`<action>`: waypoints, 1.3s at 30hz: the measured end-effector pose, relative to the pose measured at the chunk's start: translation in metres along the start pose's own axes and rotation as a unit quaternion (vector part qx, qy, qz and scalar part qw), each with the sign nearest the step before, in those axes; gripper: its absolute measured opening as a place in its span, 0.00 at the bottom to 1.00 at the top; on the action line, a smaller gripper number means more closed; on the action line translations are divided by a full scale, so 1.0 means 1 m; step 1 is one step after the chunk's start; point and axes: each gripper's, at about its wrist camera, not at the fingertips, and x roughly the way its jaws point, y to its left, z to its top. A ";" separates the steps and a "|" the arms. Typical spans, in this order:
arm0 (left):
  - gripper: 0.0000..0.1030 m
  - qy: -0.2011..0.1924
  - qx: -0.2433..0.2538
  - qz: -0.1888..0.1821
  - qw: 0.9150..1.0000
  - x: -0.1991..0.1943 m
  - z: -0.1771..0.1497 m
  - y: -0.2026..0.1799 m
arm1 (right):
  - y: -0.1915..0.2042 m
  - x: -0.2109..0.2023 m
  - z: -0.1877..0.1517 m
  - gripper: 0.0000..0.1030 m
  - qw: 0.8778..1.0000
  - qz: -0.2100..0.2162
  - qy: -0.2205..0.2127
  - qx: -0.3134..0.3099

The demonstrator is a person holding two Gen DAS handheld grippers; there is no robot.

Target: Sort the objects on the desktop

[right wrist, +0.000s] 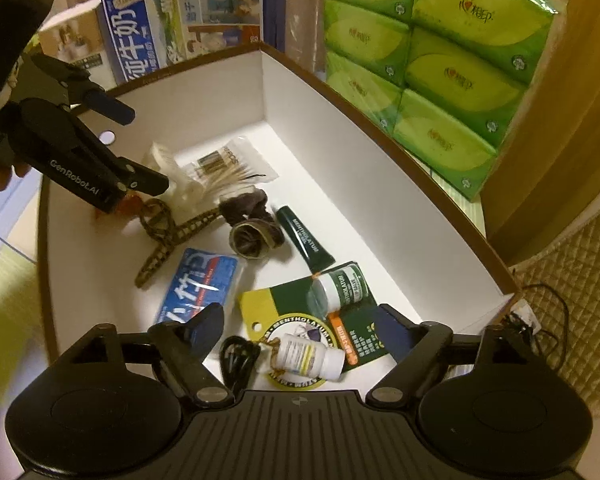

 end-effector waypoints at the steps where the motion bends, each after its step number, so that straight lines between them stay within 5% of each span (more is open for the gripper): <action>1: 0.91 -0.002 -0.003 0.001 1.000 -0.003 -0.001 0.000 | 0.000 -0.003 -0.001 0.85 1.000 0.003 0.000 0.000; 10: 0.94 -0.013 -0.006 0.006 1.000 -0.030 -0.009 -0.005 | 0.004 -0.027 -0.011 0.98 0.999 0.018 -0.010 0.029; 39: 0.97 -0.064 -0.055 0.021 0.996 -0.150 -0.069 -0.026 | 0.060 -0.111 -0.048 0.98 0.990 -0.014 -0.081 0.110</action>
